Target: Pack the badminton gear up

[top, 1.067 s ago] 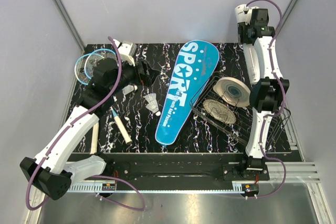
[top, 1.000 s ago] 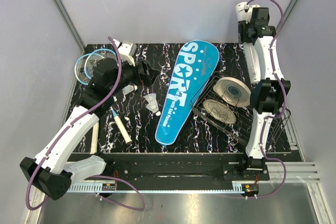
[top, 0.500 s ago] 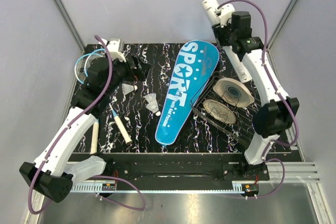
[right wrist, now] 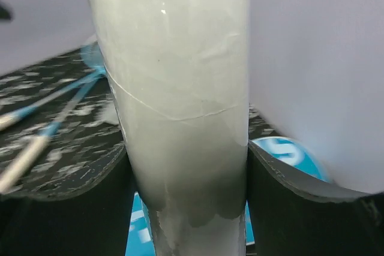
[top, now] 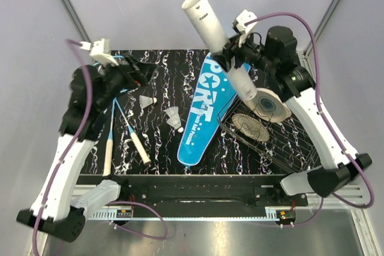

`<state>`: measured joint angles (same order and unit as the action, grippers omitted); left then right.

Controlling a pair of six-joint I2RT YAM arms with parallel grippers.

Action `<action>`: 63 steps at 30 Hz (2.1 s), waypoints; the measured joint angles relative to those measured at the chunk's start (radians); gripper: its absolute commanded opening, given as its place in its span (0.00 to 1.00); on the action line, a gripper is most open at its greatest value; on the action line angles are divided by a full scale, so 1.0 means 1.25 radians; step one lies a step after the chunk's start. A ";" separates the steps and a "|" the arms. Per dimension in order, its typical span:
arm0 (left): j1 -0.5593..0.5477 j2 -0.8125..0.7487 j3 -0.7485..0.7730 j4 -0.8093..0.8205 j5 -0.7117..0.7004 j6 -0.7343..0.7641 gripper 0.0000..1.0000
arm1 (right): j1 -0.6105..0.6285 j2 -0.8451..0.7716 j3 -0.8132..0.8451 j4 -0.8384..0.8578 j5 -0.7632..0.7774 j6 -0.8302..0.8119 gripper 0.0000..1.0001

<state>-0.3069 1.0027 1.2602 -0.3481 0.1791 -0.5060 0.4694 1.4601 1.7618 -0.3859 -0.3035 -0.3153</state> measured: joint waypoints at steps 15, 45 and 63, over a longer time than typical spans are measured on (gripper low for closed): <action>0.004 -0.176 0.184 -0.028 0.148 0.095 0.85 | 0.007 -0.161 -0.469 0.146 -0.387 0.286 0.30; -0.008 0.135 0.093 -0.085 0.505 0.076 0.29 | 0.096 -0.169 -0.573 0.088 -0.314 0.160 0.29; -0.040 0.164 0.105 -0.143 0.479 0.196 0.00 | 0.107 -0.146 -0.573 0.043 -0.275 0.140 0.37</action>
<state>-0.3569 1.2083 1.3914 -0.5262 0.7773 -0.2615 0.6029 1.2774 1.0454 -0.3321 -0.6476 -0.1398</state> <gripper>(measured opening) 0.131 0.698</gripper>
